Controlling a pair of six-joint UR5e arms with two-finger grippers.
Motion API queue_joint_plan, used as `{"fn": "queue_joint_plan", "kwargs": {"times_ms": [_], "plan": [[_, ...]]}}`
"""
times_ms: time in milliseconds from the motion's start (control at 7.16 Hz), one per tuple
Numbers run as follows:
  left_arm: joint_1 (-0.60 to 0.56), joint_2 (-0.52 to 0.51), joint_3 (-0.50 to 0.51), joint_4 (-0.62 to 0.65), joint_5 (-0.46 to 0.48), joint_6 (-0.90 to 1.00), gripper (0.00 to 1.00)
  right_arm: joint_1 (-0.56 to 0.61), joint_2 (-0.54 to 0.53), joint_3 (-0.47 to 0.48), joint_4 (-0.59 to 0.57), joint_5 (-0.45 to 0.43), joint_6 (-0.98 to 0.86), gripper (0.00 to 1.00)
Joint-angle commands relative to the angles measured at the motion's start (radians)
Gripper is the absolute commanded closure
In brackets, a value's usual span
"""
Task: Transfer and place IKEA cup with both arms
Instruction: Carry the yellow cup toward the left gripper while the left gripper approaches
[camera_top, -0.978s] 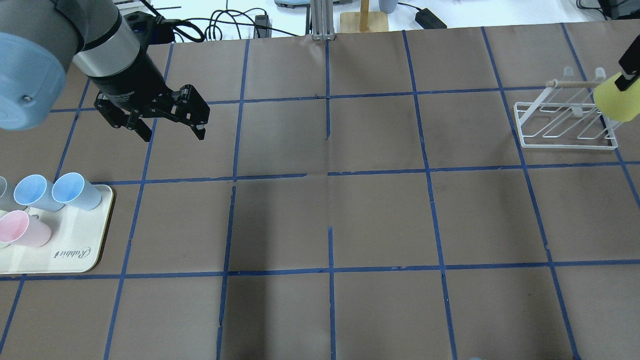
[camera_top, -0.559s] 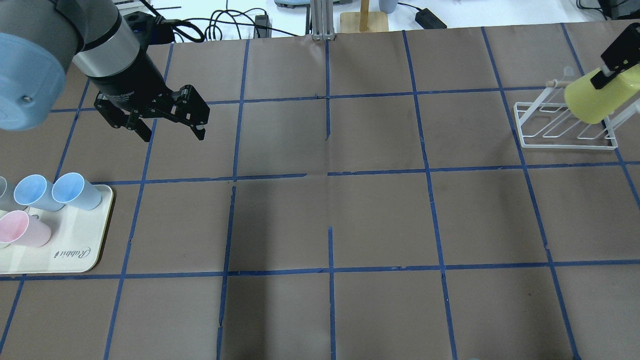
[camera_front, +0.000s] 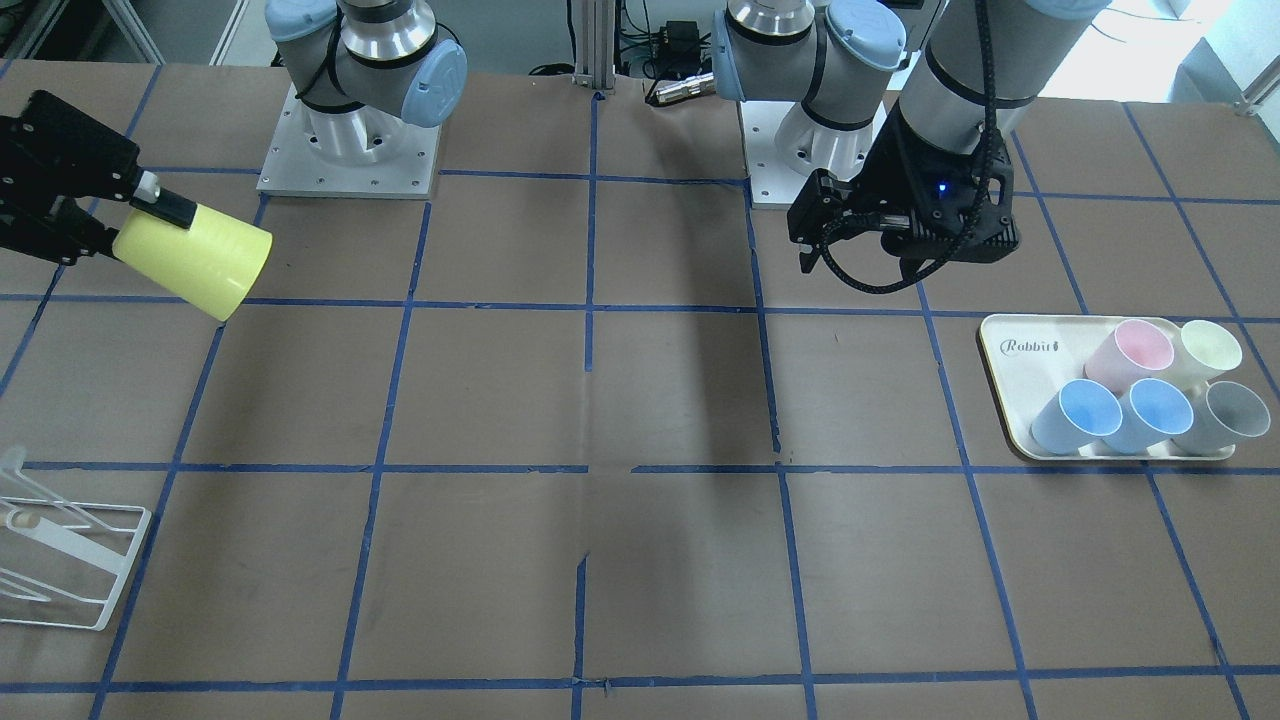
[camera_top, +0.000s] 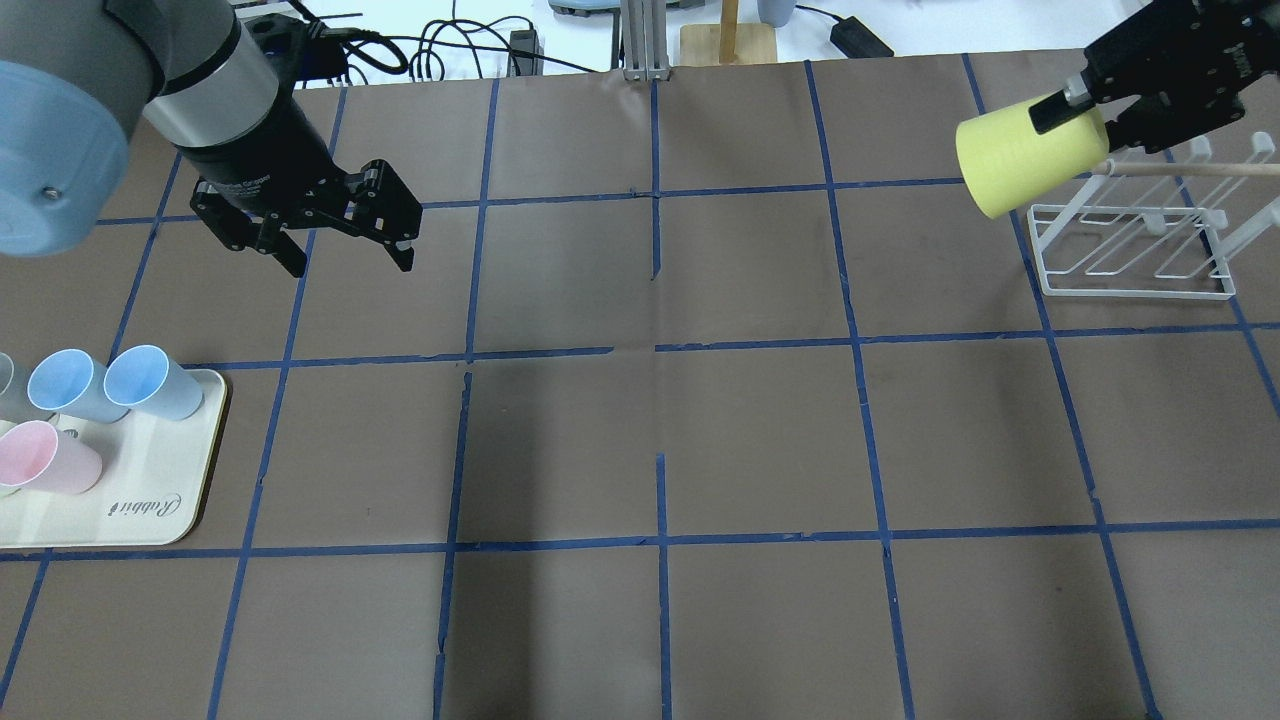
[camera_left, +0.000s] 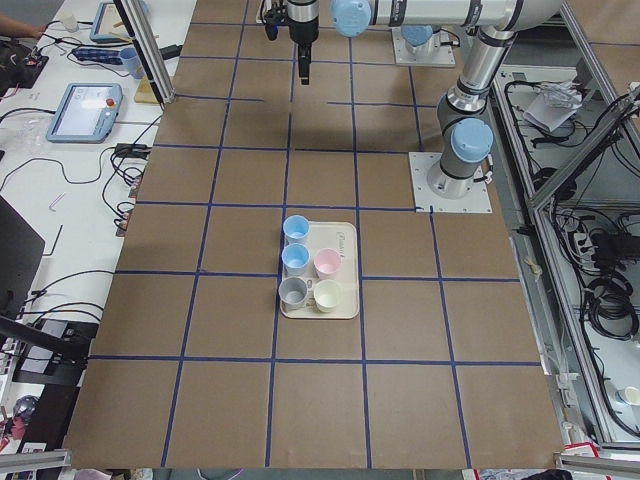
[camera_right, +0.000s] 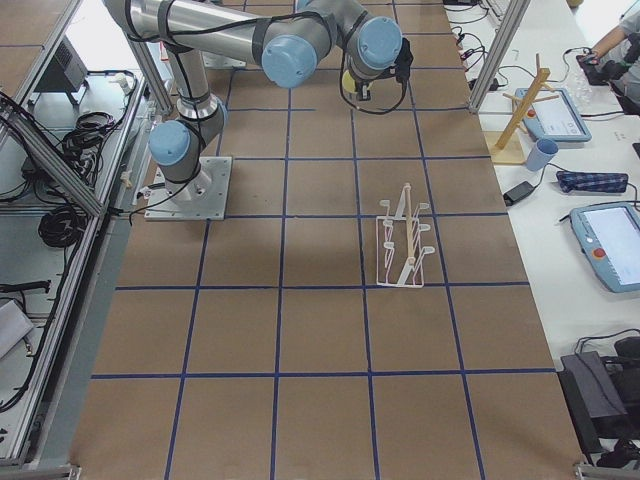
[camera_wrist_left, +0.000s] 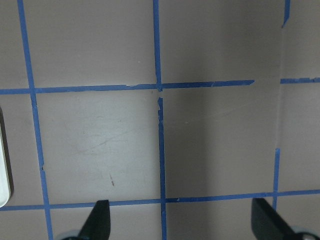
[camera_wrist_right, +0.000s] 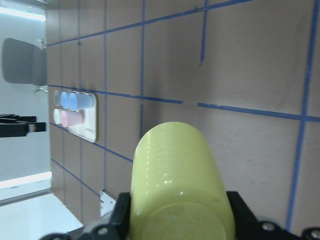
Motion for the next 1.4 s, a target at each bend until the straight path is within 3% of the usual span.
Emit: {"fn": "queue_joint_plan", "kwargs": {"times_ms": [0, 140, 279, 419, 559, 838, 978, 1118, 1257], "plan": [[0.005, -0.011, 0.019, 0.053, -0.181, -0.004, 0.0, 0.09, 0.001, 0.004, 0.072, 0.188, -0.025, 0.45], [0.005, -0.011, 0.011, 0.053, -0.393, -0.019, 0.0, 0.148, 0.002, 0.01, 0.08, 0.271, -0.024, 0.46], [0.005, -0.011, 0.019, 0.054, -0.465, -0.075, 0.0, 0.193, 0.004, 0.026, 0.081, 0.329, -0.024, 0.46], [0.005, -0.008, 0.021, 0.062, -0.624, -0.125, 0.0, 0.234, 0.001, 0.041, 0.081, 0.411, -0.018, 0.46], [0.025, -0.004, -0.002, 0.06, -0.855, -0.16, 0.0, 0.256, -0.001, 0.053, 0.08, 0.44, -0.015, 0.46], [0.126, -0.004, -0.019, 0.041, -1.05, -0.202, 0.0, 0.27, -0.001, 0.064, 0.078, 0.467, -0.018, 0.46], [0.131, 0.013, -0.048, 0.04, -1.078, -0.203, 0.0, 0.277, -0.001, 0.064, 0.075, 0.465, -0.019, 0.46], [0.127, 0.015, -0.071, 0.04, -1.227, -0.225, 0.0, 0.311, 0.001, 0.069, 0.067, 0.474, -0.019, 0.46], [0.117, 0.019, -0.078, 0.044, -1.312, -0.248, 0.0, 0.32, 0.001, 0.069, 0.061, 0.48, -0.019, 0.46]]}}
